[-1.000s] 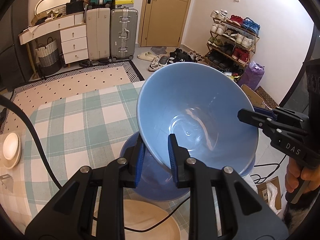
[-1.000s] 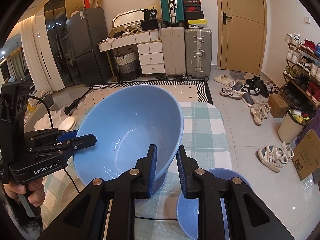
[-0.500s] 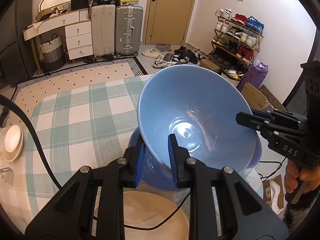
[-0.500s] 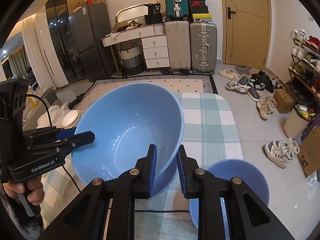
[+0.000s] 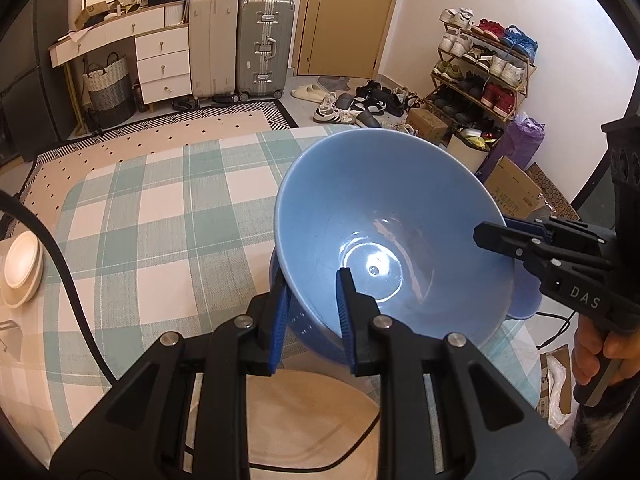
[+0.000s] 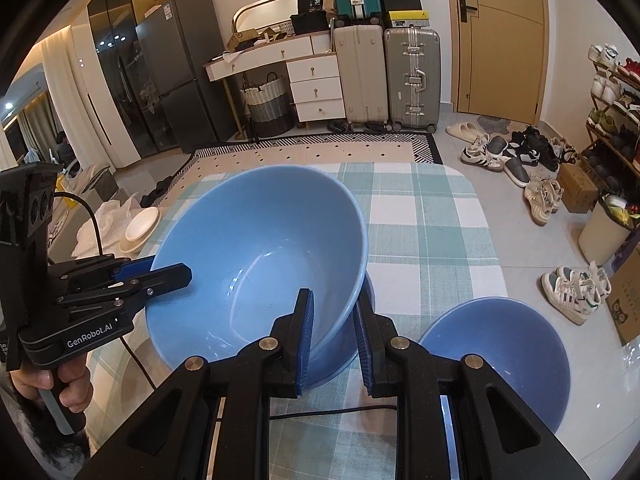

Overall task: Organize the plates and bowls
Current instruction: 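Lower the held blue bowl into the other blue bowl with both grippers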

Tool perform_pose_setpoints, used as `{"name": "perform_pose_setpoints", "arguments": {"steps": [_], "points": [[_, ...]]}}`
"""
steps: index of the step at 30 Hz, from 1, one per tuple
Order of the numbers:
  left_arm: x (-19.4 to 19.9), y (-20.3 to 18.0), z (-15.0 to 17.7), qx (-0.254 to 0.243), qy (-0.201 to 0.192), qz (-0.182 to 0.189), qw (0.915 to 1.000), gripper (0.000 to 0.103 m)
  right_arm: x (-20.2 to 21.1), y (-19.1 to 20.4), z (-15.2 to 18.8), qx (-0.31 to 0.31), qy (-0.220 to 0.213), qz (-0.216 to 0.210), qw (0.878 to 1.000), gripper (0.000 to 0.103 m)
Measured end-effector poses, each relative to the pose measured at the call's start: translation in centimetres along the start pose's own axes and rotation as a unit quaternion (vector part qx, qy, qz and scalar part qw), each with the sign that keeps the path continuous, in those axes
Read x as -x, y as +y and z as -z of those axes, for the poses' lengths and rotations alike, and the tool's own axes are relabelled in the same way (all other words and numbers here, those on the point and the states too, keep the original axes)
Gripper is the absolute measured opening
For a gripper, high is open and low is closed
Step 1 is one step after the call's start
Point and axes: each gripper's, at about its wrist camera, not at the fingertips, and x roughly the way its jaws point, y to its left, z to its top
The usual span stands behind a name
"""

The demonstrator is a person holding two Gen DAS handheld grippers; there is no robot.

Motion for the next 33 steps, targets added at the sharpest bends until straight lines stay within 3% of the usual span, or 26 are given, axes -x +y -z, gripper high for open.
{"name": "perform_pose_setpoints", "arguments": {"steps": [15, 33], "points": [[-5.7, 1.6, 2.0, 0.000, 0.027, -0.009, 0.9996, 0.020, -3.9, -0.5, 1.0, 0.001, 0.024, 0.010, 1.000, 0.021], [-8.4, 1.7, 2.7, -0.020, 0.032, -0.043, 0.9984, 0.020, -6.8, -0.3, 2.1, 0.028, 0.046, 0.040, 0.998, 0.021]]}}
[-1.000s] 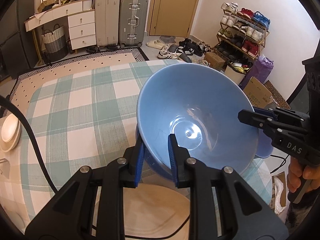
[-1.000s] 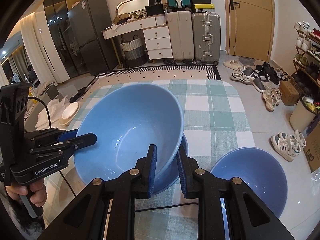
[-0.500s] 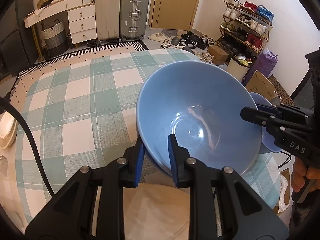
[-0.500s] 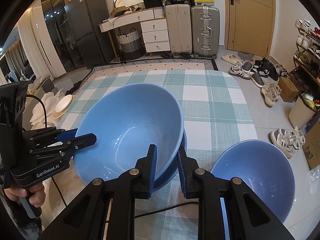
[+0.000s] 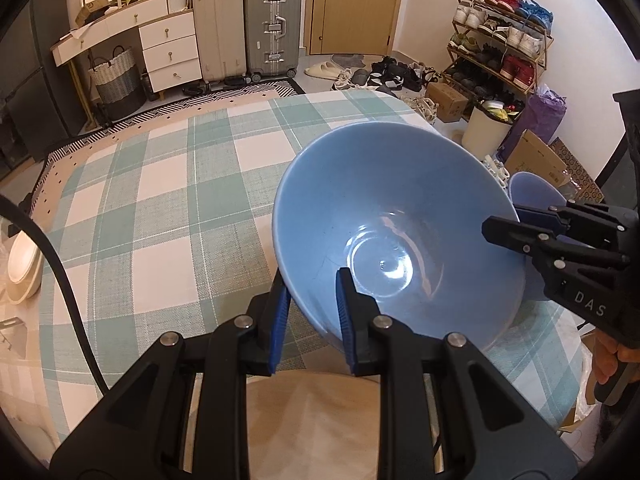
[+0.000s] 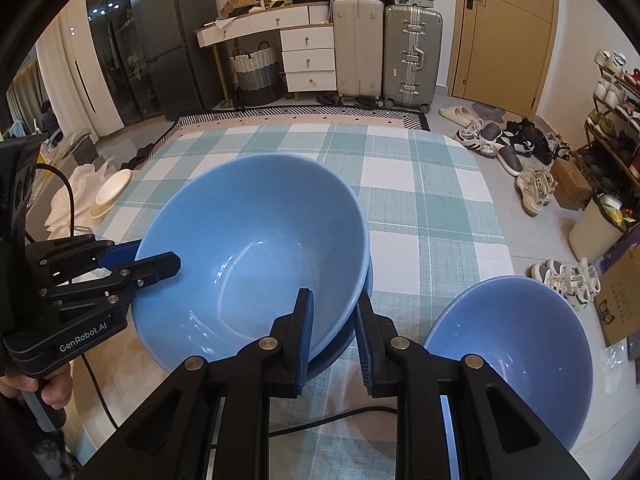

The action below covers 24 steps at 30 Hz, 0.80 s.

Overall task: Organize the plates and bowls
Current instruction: 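Lower the held blue bowl into the other blue bowl with both grippers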

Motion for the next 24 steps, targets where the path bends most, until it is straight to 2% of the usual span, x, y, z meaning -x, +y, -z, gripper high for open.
{"name": "perform_pose_setpoints", "arguments": {"steps": [9, 24], "points": [[-0.5, -0.7, 0.3, -0.020, -0.004, -0.027, 0.9994, 0.020, -0.7, 0.1, 0.4, 0.005, 0.009, 0.003, 1.000, 0.022], [-0.8, -1.2, 0.2, -0.031, -0.005, -0.042, 0.9986, 0.021, -1.0, 0.1, 0.7, 0.007, 0.012, 0.006, 1.000, 0.024]]}}
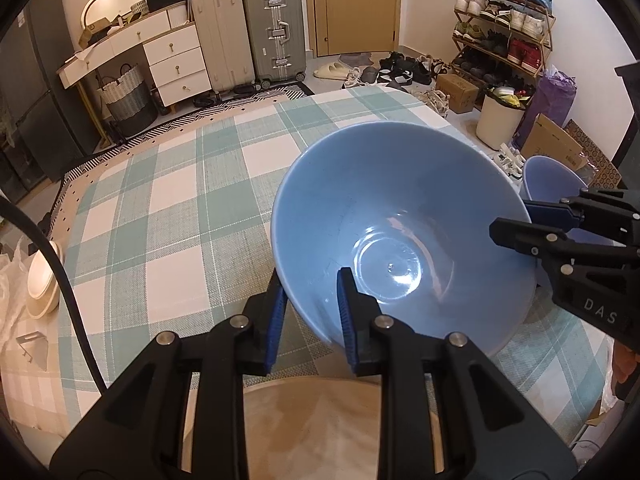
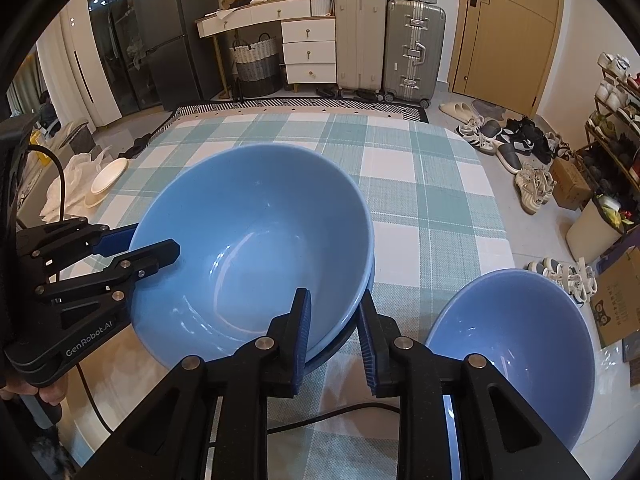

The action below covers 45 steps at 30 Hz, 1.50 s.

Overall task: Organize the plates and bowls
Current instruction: 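Lower the held blue bowl into the other blue bowl with both grippers, then open both grippers and withdraw them from the nested blue bowls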

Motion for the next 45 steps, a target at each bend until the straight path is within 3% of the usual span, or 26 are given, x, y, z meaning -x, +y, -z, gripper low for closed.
{"name": "perform_pose_setpoints", "arguments": {"steps": [16, 24, 26, 28, 31, 34, 36, 45], "points": [[-0.5, 0.6, 0.2, 0.014, 0.009, 0.013, 0.9998, 0.023, 0.2, -0.5, 0.1, 0.003, 0.002, -0.001, 1.000, 0.029], [0.1, 1.5, 0.1, 0.050, 0.013, 0.053, 0.9973, 0.047, 0.5, 0.0, 0.2, 0.027, -0.005, 0.009, 1.000, 0.053], [0.6, 1.8, 0.2, 0.060, 0.012, 0.066, 0.9960, 0.067, 0.6, 0.1, 0.2, 0.032, -0.006, 0.001, 0.999, 0.068], [1.4, 2.2, 0.4, 0.072, 0.002, 0.082, 0.9940, 0.074, 1.2, 0.1, 0.1, 0.030, -0.019, -0.012, 0.999, 0.087], [2.6, 2.7, 0.3, 0.085, -0.005, 0.101, 0.9912, 0.079, 2.3, 0.0, -0.2, 0.029, -0.034, -0.015, 0.999, 0.097], [3.8, 2.9, 0.3, 0.091, -0.015, 0.100, 0.9908, 0.087, 3.7, -0.3, -0.6, 0.024, -0.052, -0.012, 0.998, 0.102], [4.7, 2.7, 0.3, 0.090, -0.023, 0.102, 0.9904, 0.101, 4.7, -0.5, -0.9, 0.019, -0.061, -0.015, 0.998, 0.102], [8.8, 0.0, 0.1, 0.072, -0.050, 0.105, 0.9907, 0.101, 10.4, -3.0, -0.1, -0.023, -0.103, -0.022, 0.994, 0.102]]}}
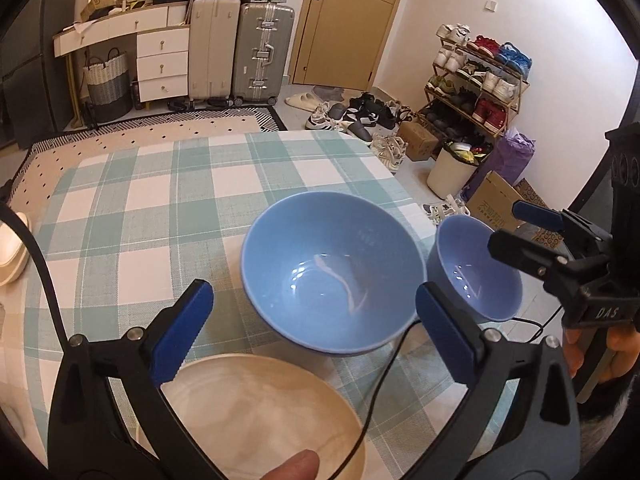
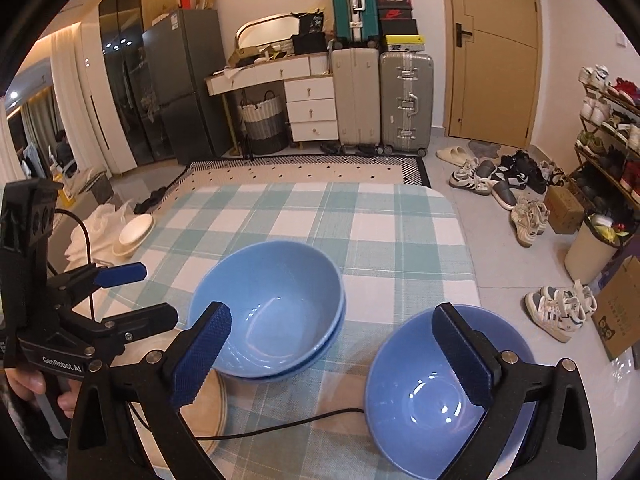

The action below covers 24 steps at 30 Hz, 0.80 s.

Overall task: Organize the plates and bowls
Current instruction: 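Open both grippers and withdraw them from the nested blue bowls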

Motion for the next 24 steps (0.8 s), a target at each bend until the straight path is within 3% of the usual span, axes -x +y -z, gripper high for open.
{"name": "perform_pose_setpoints", "arguments": {"steps": [12, 24], "points": [[0.4, -7.1, 0.9, -0.046, 0.003, 0.018, 0.9988, 0.101, 4.3, -3.2, 1.9, -0.033, -0.020, 0.028, 0.999, 0.102], [-1.3, -10.3, 2.0, -0.065, 0.018, 0.029, 0.9973, 0.101, 6.0, -5.9, 4.0, -0.064, -0.014, 0.053, 0.996, 0.102]]}}
